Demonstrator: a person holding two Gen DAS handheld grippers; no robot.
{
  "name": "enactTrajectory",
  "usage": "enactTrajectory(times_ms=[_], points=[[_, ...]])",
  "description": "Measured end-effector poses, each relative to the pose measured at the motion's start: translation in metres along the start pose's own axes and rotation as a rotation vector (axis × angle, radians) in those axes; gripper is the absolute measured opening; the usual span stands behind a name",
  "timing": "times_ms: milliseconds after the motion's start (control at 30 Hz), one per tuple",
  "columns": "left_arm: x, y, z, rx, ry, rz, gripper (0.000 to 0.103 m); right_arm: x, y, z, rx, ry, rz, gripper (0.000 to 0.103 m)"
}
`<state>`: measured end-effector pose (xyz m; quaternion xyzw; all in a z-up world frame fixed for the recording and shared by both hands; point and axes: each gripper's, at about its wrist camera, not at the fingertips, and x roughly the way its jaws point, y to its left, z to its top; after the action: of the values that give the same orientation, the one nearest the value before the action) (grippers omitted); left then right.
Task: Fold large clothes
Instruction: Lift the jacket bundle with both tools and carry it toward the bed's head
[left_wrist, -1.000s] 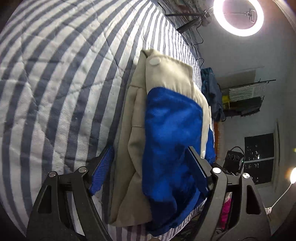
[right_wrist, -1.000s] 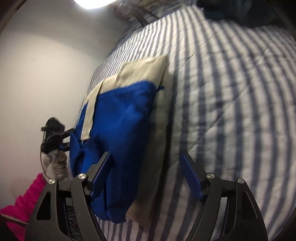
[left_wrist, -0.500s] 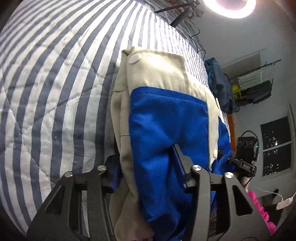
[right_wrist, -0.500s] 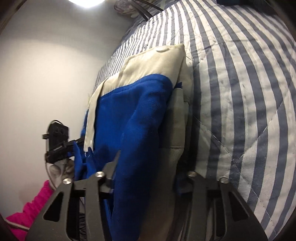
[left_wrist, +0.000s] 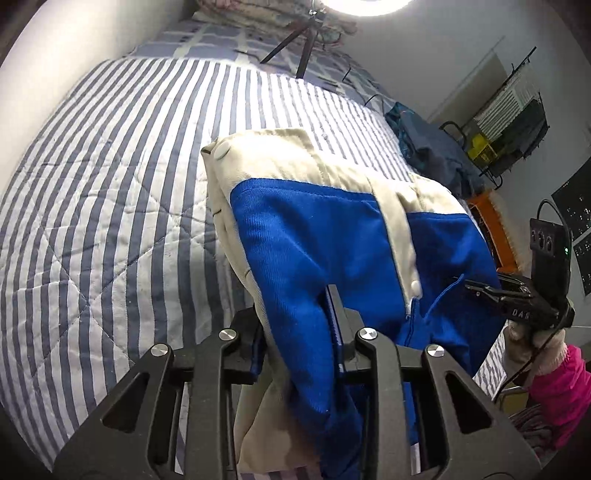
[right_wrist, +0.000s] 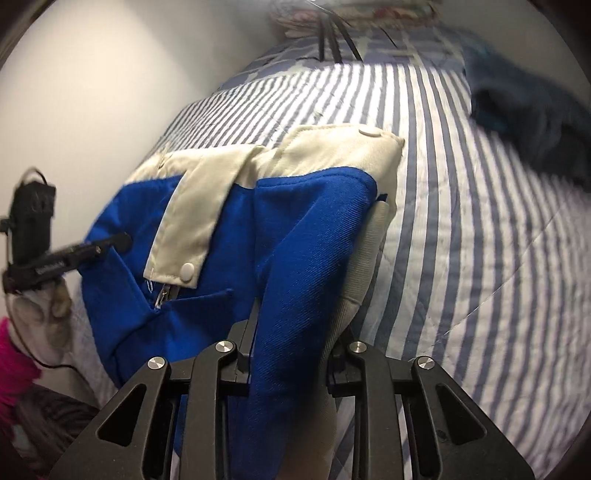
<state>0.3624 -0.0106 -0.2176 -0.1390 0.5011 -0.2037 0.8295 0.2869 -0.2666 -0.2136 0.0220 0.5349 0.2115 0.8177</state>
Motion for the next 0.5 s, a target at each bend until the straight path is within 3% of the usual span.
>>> enactTrajectory(times_ms=[167,500], points=[[-0.018,-0.014,-0.002,0.032,-0.026,-0.02,0.023,-0.012,0.022,0.003,-0.067,-0.019,-0.061,0.022],[-0.004,-0.066,0.023,0.058,-0.036,-0.131,0.021,-0.059,-0.026,0.001,-0.101,-0.102,-0.15,0.021]])
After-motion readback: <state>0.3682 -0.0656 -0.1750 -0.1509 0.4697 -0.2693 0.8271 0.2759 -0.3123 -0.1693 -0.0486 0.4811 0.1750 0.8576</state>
